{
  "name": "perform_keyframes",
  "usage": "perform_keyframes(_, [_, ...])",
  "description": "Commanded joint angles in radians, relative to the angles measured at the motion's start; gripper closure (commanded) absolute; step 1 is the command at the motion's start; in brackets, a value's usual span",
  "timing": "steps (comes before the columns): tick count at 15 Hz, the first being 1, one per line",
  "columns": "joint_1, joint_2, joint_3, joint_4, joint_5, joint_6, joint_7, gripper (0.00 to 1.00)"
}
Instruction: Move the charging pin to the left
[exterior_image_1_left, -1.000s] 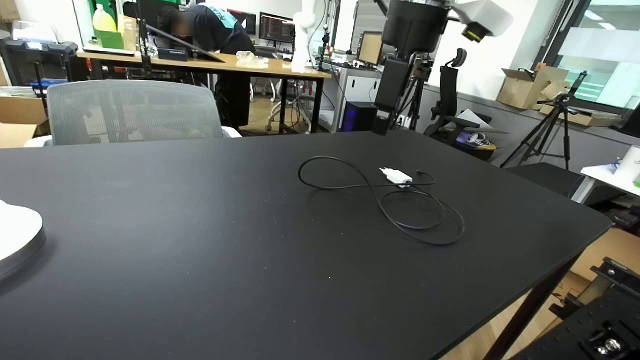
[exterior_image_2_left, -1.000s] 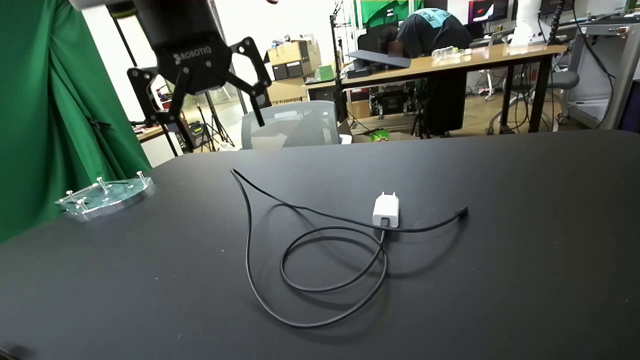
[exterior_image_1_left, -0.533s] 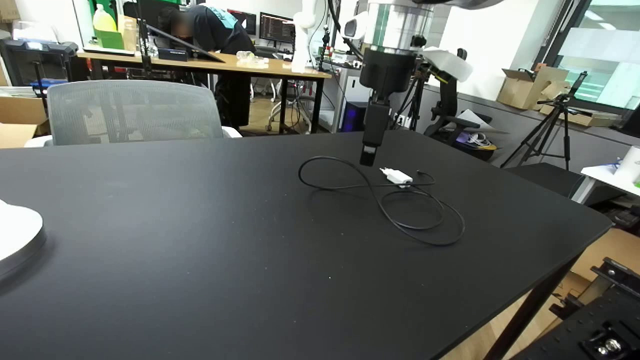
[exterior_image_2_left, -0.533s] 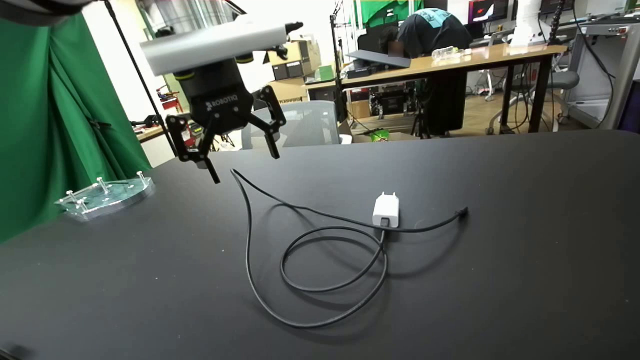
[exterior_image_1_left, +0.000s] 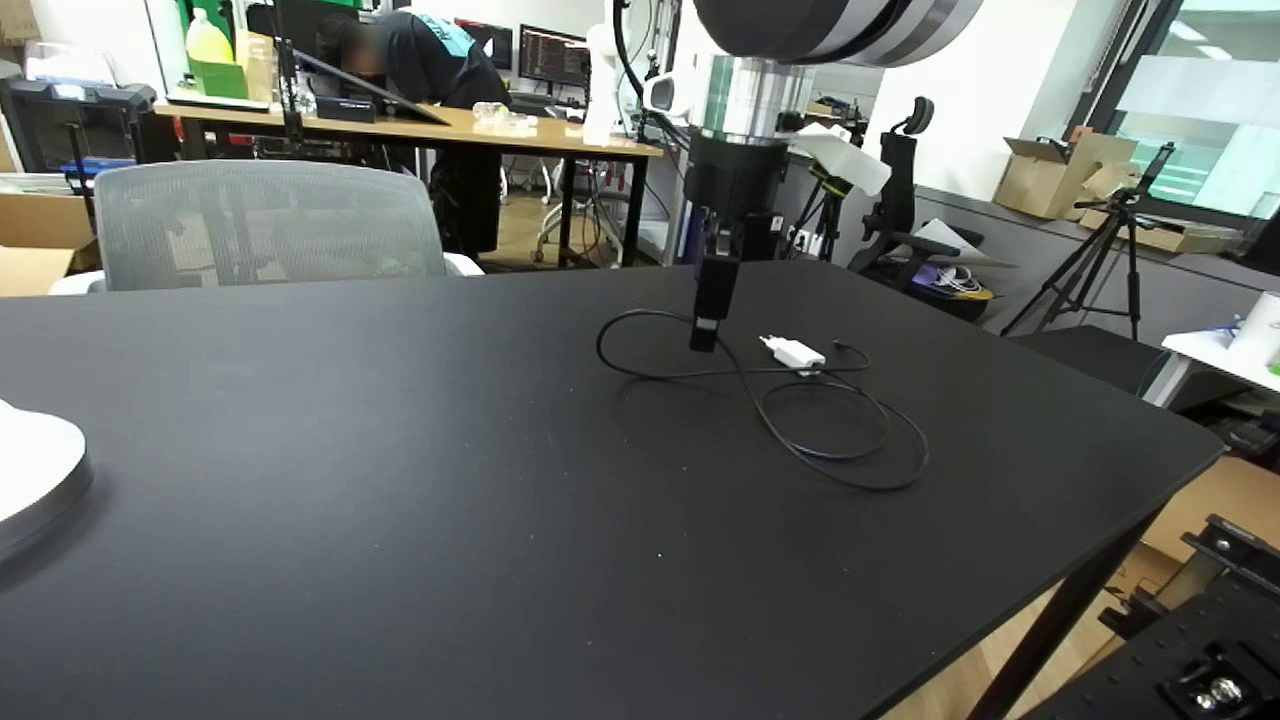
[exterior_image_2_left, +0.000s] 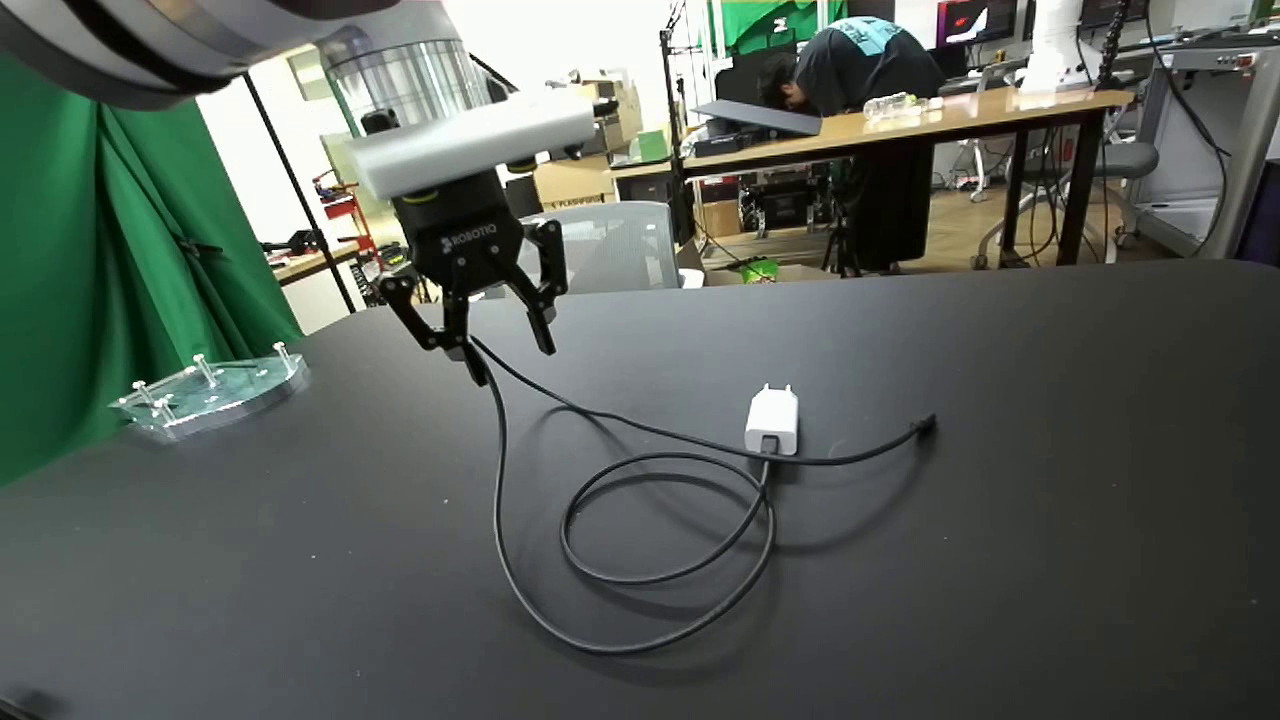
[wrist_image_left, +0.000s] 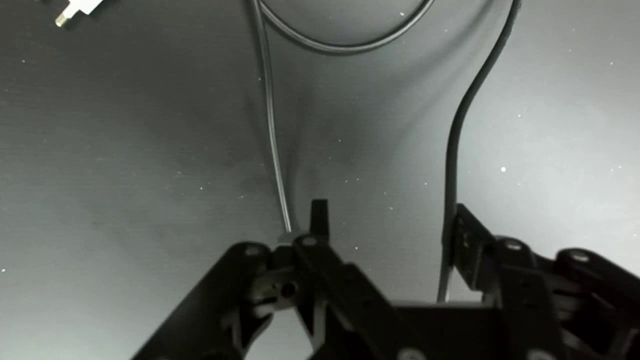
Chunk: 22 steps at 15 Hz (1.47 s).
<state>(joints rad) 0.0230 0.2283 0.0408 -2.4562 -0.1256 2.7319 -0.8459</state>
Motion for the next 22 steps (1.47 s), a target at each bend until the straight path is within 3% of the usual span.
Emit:
perform_keyframes(1, [-0.035,0.015,0.046,0.025,0.011,-0.004,-0.036,0.69])
perform_keyframes(6, [-0.046,-0.007,0.085,0.019,0.040,-0.020,-0.071,0.99])
perform_keyframes(14, [0.012,-0.196,0.078,-0.005,-0.039,-0.108,-0.011,0.98])
perform_keyframes(18, [0.045,-0.289,0.075,-0.011,-0.214,-0.132,-0.005,0.98])
perform_keyframes(22, [0.058,-0.289,0.073,-0.013,-0.370,-0.101,-0.107,0.98])
